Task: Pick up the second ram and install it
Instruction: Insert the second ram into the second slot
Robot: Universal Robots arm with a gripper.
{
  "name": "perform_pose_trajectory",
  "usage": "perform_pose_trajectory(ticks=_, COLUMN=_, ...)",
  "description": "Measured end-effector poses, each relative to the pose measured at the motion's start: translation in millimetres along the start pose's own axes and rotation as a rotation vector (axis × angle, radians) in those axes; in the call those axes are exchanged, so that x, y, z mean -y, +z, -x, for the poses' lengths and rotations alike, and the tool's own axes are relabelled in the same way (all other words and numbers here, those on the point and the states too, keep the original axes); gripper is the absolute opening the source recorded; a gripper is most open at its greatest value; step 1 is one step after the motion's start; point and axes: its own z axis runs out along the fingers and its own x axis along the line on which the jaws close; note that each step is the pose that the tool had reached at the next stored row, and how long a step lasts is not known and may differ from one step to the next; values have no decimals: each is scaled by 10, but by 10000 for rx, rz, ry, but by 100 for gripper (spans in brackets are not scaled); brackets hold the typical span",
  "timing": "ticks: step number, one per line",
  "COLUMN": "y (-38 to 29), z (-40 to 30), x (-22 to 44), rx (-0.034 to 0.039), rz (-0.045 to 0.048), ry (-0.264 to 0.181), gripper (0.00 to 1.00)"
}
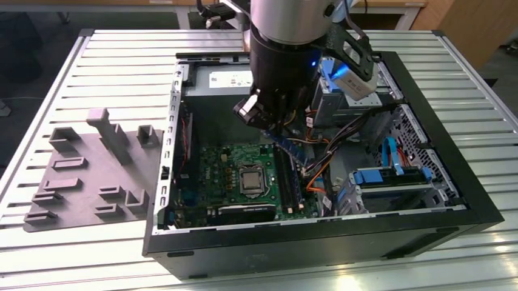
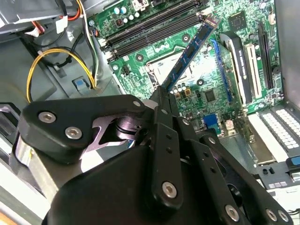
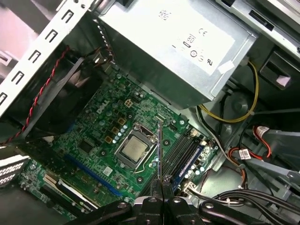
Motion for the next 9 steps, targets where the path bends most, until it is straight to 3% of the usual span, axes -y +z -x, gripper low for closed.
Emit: perform_pose_trajectory(ticks=9, y=1, z=0, x=0, rx=49, rz=-50, ry=905, gripper=12)
